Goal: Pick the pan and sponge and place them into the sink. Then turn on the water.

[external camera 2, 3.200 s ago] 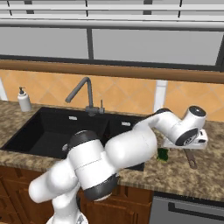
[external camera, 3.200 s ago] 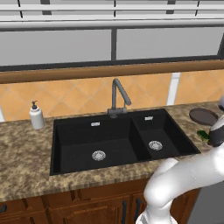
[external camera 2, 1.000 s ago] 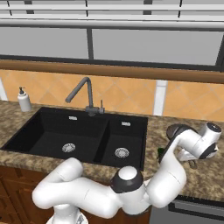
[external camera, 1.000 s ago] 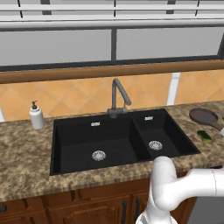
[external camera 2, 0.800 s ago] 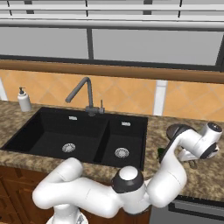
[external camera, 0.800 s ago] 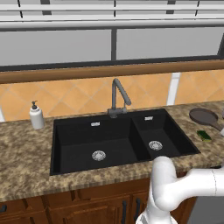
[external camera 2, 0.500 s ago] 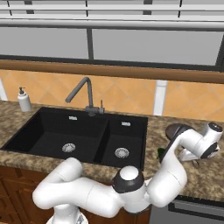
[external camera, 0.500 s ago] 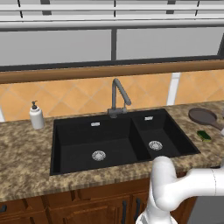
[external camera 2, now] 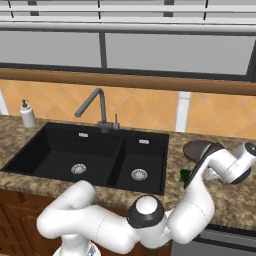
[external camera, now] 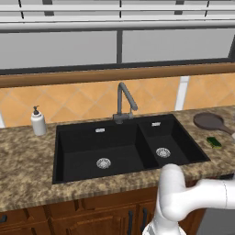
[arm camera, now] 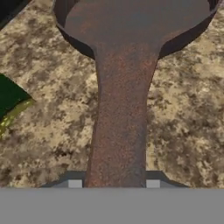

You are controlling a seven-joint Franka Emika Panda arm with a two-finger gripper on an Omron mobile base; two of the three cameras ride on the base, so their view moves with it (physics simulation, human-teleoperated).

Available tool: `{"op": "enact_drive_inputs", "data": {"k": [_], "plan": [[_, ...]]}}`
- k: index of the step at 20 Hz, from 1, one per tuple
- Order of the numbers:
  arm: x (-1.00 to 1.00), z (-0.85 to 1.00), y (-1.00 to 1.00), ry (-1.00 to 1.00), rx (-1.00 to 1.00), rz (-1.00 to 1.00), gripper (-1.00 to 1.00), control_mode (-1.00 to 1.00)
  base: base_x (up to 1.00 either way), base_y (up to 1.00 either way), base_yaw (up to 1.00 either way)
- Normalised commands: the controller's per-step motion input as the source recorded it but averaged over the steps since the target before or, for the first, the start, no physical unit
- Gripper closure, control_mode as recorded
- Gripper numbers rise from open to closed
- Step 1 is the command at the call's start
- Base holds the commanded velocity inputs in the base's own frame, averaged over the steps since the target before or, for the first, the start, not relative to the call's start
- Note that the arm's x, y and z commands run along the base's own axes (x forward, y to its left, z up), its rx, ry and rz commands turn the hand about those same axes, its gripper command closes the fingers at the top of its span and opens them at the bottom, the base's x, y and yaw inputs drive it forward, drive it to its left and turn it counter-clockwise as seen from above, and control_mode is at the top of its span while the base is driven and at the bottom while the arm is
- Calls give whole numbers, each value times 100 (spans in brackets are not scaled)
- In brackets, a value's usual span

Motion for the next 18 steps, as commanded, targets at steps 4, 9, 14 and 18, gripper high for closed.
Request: {"op": "enact_drive_inputs", "data": {"k": [4, 9, 14, 18], "plan": [[1, 19, 100, -24, 10, -3, 100, -100, 0, 0, 0], [9, 58, 100, -10, 11, 0, 100, -100, 0, 0, 0], [0, 71, 100, -3, 10, 0, 100, -100, 0, 0, 0], [-15, 39, 100, 5, 2, 1, 100, -100, 0, 0, 0]]}}
